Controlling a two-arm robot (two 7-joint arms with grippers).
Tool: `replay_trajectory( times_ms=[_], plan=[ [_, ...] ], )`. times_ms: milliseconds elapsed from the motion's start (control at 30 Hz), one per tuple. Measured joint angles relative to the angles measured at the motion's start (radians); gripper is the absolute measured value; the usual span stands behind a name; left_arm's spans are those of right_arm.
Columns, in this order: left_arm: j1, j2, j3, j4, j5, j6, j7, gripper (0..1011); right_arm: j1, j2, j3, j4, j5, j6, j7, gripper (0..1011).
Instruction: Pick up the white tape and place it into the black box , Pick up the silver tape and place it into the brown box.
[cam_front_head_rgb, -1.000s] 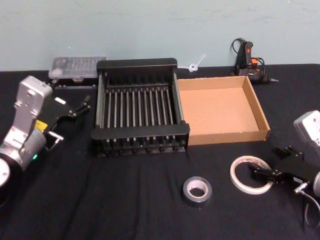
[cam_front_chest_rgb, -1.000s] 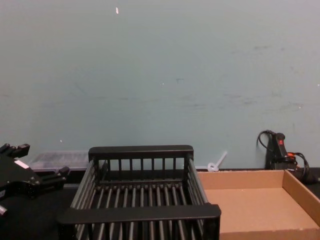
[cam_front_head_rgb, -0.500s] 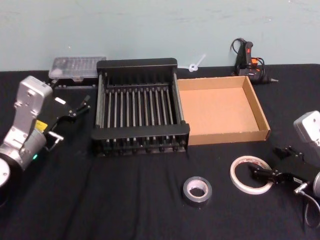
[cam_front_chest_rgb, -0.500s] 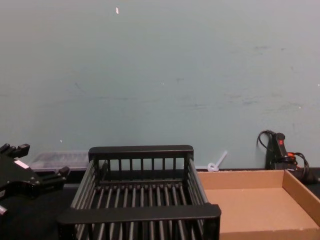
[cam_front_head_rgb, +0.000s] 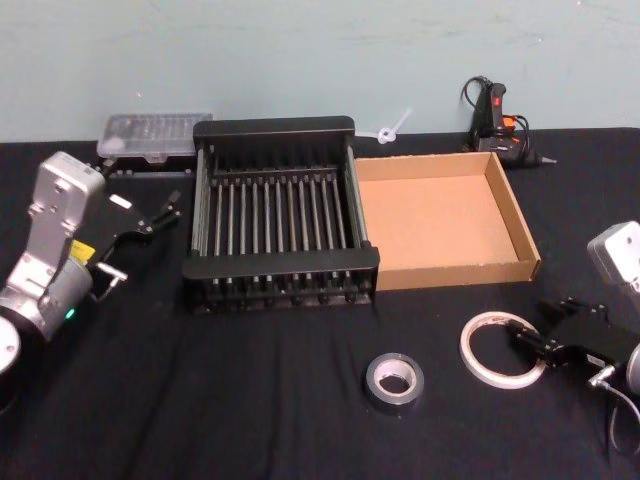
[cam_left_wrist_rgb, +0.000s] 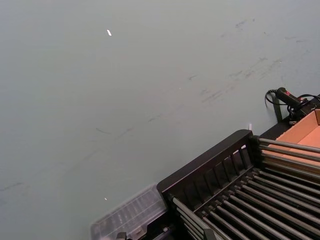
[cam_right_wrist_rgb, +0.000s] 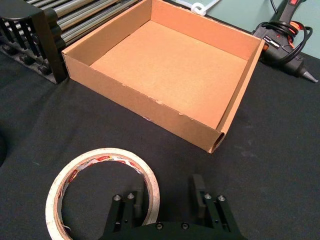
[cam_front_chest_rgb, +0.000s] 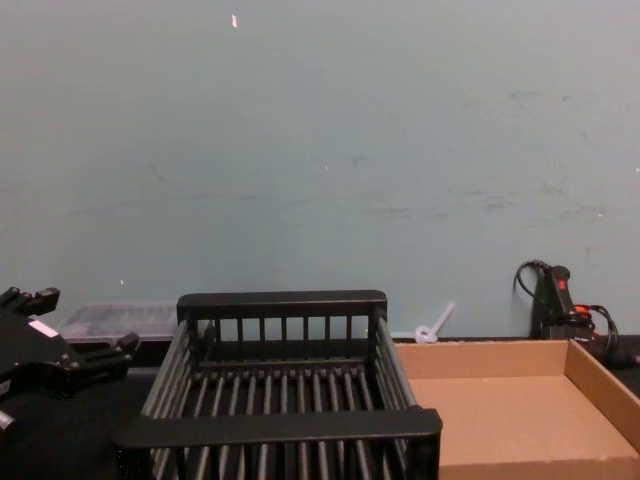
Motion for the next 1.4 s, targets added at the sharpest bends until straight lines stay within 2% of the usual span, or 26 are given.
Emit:
replay_trajectory(
  times_ms=[33, 67, 200, 400, 467, 500, 600, 1200, 1400],
  plan=[
    [0.000, 0.000, 0.000, 0.000, 0.000, 0.000, 0.000, 1001, 0.000, 0.000, 0.000, 0.000, 0.000, 0.000, 0.000, 600],
    [0.000, 0.000, 0.000, 0.000, 0.000, 0.000, 0.000, 1001, 0.000, 0.000, 0.000, 0.000, 0.000, 0.000, 0.000, 536],
    [0.000, 0.000, 0.000, 0.000, 0.000, 0.000, 0.000, 1001, 0.000, 0.000, 0.000, 0.000, 0.000, 0.000, 0.000, 445],
    [0.000, 0.000, 0.000, 0.000, 0.000, 0.000, 0.000, 1001, 0.000, 0.000, 0.000, 0.000, 0.000, 0.000, 0.000, 229],
    [0.000, 0.000, 0.000, 0.000, 0.000, 0.000, 0.000, 1001, 0.000, 0.000, 0.000, 0.000, 0.000, 0.000, 0.000, 191],
    [0.000, 0.000, 0.000, 0.000, 0.000, 0.000, 0.000, 1002, 0.000, 0.000, 0.000, 0.000, 0.000, 0.000, 0.000, 135],
    [0.000, 0.000, 0.000, 0.000, 0.000, 0.000, 0.000, 1001, 0.000, 0.000, 0.000, 0.000, 0.000, 0.000, 0.000, 93],
    [0.000, 0.000, 0.000, 0.000, 0.000, 0.000, 0.000, 1001, 0.000, 0.000, 0.000, 0.000, 0.000, 0.000, 0.000, 92],
    [0.000, 0.000, 0.000, 0.000, 0.000, 0.000, 0.000, 1001, -0.005, -0.012, 0.021, -0.003, -0.001, -0.005, 0.004, 93]
  ],
)
